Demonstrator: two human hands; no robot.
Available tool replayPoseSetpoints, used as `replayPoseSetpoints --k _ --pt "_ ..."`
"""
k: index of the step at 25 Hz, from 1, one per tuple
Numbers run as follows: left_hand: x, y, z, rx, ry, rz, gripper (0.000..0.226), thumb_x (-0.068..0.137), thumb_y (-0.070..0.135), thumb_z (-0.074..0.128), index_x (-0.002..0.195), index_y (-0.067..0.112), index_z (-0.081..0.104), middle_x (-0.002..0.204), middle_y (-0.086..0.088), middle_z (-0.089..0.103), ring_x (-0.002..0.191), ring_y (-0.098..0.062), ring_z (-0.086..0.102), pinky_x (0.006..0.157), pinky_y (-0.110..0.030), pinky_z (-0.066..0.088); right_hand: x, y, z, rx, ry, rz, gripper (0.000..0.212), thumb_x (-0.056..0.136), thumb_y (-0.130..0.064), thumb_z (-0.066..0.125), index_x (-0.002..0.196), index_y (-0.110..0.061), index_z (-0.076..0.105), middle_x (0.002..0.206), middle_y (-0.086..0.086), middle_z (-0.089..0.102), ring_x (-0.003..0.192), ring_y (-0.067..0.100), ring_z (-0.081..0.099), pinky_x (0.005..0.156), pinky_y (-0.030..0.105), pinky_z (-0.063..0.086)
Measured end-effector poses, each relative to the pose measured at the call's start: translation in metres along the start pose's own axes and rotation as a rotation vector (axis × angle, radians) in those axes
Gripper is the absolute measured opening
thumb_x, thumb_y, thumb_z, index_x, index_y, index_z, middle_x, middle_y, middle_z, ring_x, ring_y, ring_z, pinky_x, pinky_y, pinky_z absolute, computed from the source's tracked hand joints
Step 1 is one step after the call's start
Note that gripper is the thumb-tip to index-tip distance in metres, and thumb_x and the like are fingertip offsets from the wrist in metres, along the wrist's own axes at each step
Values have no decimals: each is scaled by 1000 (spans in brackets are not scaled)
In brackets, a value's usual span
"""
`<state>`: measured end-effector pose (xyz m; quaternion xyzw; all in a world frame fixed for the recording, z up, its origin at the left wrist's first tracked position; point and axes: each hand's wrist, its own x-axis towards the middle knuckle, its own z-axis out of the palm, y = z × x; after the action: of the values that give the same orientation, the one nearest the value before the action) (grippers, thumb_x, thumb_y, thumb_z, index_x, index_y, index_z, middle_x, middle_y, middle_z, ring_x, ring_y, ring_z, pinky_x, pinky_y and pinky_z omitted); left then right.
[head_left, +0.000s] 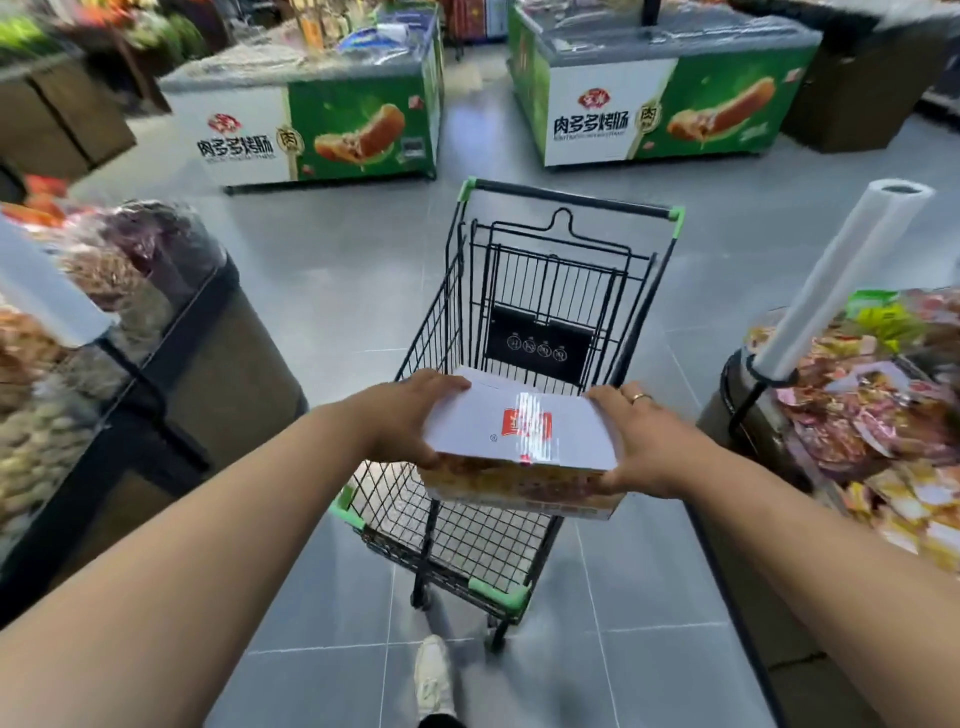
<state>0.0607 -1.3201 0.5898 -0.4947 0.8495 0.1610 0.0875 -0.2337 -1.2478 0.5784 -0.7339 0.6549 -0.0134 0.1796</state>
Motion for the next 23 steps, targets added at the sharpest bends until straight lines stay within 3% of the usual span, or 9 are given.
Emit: replayPoseSetpoints --k 3,7,10,17,21,23 --pt "39 -54 -5 11 -30 11 103 67 41 80 147 41 15 152 8 24 125 -25 48 102 -42 44 57 -21 15 18 -7 28 105 64 -46 80 146 -31 16 130 0 35 116 22 45 83 30 39" --pt "95 -123 2 67 -81 47 103 65 45 80 147 38 17 148 6 29 118 -26 54 96 -41 48 131 -45 47 45 -32 108 106 63 -41 82 146 -29 17 134 3 35 120 25 42 97 39 44" --pt "131 -157 22 169 -114 77 102 67 47 77 148 34 17 146 2 33 122 -26 48 101 -40 44 171 -53 81 37 -102 162 109 65 -41 81 149 -26 13 140 5 34 128 28 35 106 44 39" --pt "207 -196 95 334 -197 124 100 72 60 68 150 26 16 149 -1 35 137 -26 29 118 -42 12 239 -37 157 -7 -205 222 103 69 -51 76 147 -24 15 142 6 36 127 27 33 106 39 36" --pt "249 -205 130 413 -212 114 96 75 60 63 149 19 18 148 -5 36 141 -29 24 118 -49 -9 278 -19 196 49 -229 254 102 69 -53 75 146 -20 17 140 7 35 126 26 34 101 42 42" --pt "268 -204 149 484 -213 117 89 80 48 63 149 13 18 150 -9 35 145 -30 17 111 -48 -21 294 -9 219 50 -222 263 101 70 -53 75 145 -19 16 137 8 36 123 26 36 97 41 44"
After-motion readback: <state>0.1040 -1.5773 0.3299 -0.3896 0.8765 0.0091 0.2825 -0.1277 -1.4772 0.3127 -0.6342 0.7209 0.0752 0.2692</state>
